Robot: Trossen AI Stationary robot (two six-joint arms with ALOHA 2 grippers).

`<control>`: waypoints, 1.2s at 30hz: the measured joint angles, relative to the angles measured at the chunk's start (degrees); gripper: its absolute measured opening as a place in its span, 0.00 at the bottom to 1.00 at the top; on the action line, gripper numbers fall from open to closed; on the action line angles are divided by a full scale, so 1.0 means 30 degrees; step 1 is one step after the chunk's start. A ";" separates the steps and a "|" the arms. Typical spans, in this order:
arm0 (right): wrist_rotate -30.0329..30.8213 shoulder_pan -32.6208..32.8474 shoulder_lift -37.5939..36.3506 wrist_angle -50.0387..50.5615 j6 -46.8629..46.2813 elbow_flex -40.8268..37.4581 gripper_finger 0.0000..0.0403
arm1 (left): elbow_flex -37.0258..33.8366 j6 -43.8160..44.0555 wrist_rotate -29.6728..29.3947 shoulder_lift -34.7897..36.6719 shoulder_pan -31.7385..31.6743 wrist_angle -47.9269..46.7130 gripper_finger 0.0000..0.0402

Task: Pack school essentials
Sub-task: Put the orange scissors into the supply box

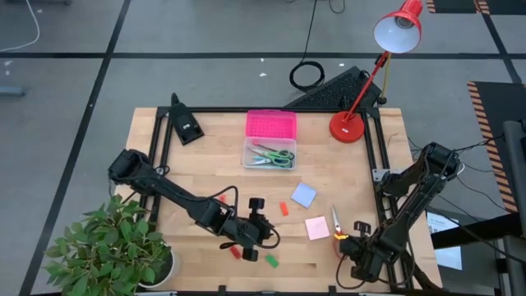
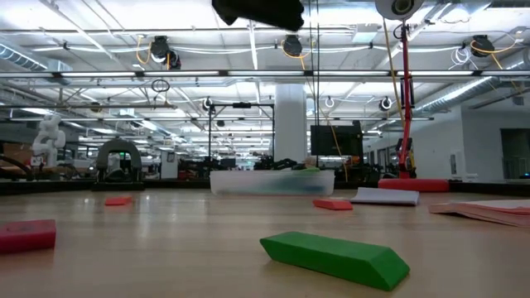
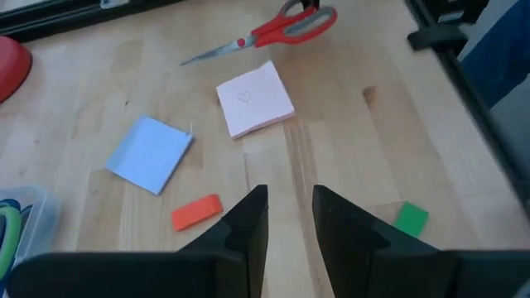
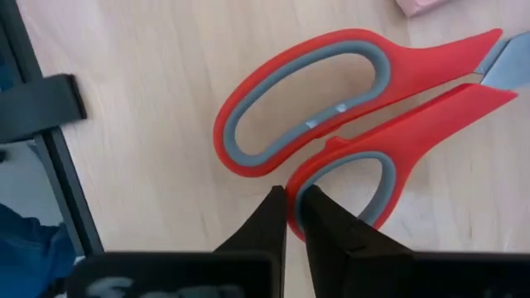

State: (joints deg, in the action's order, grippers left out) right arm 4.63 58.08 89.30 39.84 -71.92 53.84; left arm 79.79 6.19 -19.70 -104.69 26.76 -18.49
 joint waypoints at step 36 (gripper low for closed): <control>0.0375 -0.5863 -0.3823 -0.2775 1.5562 0.0036 0.05 | -0.0007 -1.1957 -0.2922 -0.2622 -0.0611 0.7238 0.66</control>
State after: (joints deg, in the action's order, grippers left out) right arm 5.75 40.50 77.83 31.51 -25.23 53.95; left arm 79.77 -29.68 -28.47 -112.55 24.92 3.23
